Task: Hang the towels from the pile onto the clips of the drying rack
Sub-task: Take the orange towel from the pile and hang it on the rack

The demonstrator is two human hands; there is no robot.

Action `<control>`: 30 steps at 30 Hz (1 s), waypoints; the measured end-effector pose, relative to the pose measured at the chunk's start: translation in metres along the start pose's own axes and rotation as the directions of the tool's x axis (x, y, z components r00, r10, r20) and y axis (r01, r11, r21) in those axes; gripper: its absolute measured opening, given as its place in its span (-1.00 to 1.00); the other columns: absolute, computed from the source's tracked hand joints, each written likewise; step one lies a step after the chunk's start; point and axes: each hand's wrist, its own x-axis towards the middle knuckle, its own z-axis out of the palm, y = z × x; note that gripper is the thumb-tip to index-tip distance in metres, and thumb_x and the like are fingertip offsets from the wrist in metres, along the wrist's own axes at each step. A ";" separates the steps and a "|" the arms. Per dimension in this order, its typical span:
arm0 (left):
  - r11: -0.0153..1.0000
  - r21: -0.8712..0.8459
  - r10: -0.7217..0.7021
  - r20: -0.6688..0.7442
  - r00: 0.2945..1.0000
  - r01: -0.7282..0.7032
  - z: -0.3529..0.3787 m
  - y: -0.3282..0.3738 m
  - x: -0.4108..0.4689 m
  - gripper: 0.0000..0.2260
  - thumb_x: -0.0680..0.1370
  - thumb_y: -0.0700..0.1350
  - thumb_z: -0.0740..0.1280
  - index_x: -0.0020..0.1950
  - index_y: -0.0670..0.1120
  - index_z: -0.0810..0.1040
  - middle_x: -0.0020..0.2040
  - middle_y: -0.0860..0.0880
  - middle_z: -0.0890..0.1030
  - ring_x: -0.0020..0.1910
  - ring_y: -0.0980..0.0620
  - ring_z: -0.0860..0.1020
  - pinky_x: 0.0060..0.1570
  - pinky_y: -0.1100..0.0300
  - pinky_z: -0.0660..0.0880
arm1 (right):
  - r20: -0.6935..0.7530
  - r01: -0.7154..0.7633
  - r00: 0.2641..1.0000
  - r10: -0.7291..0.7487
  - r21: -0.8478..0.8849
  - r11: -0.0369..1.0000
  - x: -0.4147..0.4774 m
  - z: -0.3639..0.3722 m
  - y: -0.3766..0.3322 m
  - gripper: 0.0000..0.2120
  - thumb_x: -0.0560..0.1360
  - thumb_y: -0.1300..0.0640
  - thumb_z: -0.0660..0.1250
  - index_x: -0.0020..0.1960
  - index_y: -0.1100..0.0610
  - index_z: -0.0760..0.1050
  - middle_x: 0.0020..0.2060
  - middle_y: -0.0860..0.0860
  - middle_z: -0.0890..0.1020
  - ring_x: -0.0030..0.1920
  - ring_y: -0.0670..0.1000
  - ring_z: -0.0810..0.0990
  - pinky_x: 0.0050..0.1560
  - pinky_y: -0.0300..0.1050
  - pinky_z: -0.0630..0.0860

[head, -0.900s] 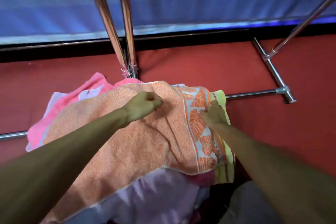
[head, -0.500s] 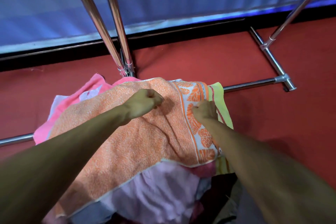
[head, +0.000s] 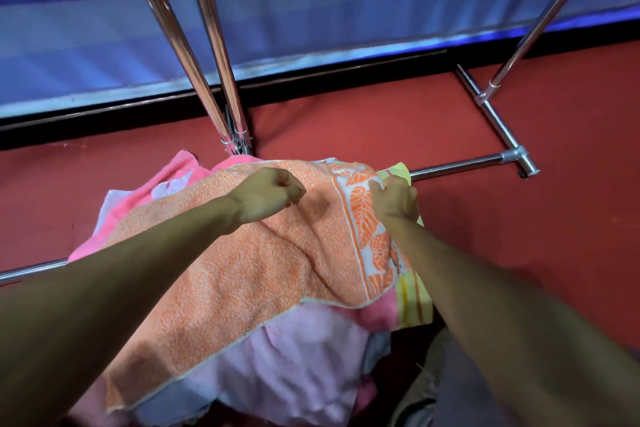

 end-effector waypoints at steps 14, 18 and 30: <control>0.983 0.057 0.180 -0.157 0.971 -0.173 -0.104 0.049 -0.145 -0.89 0.50 -0.17 0.30 -0.16 -0.06 0.61 -0.16 -0.03 0.66 -0.13 0.03 0.59 0.08 0.13 0.54 | 0.348 0.511 0.780 -0.521 0.127 0.850 -0.095 -0.092 -0.161 -0.85 0.42 0.11 0.43 -0.24 0.09 0.47 -0.25 0.03 0.53 -0.20 0.00 0.47 -0.13 -0.08 0.42; 0.980 0.039 0.199 -0.293 0.935 -0.196 -0.135 0.047 -0.195 -0.82 0.53 -0.31 0.26 -0.14 -0.08 0.59 -0.19 -0.01 0.62 -0.15 0.06 0.55 -0.08 0.34 0.47 | 0.493 0.737 0.504 -0.709 0.182 0.651 -0.140 -0.121 -0.207 -0.73 0.37 0.37 0.43 0.06 0.22 0.59 -0.11 0.00 0.59 -0.08 -0.10 0.52 -0.06 -0.30 0.44; 0.946 0.242 0.288 -0.310 0.906 -0.217 -0.166 0.046 -0.235 -0.51 0.55 -0.22 0.32 0.47 -0.11 0.31 0.40 0.01 0.41 0.36 0.10 0.38 0.33 0.26 0.28 | 0.188 0.934 0.224 -0.956 0.240 0.266 -0.229 -0.138 -0.248 -0.73 0.31 0.37 0.38 -0.16 0.05 0.69 -0.28 -0.08 0.69 -0.16 -0.17 0.61 -0.11 -0.39 0.44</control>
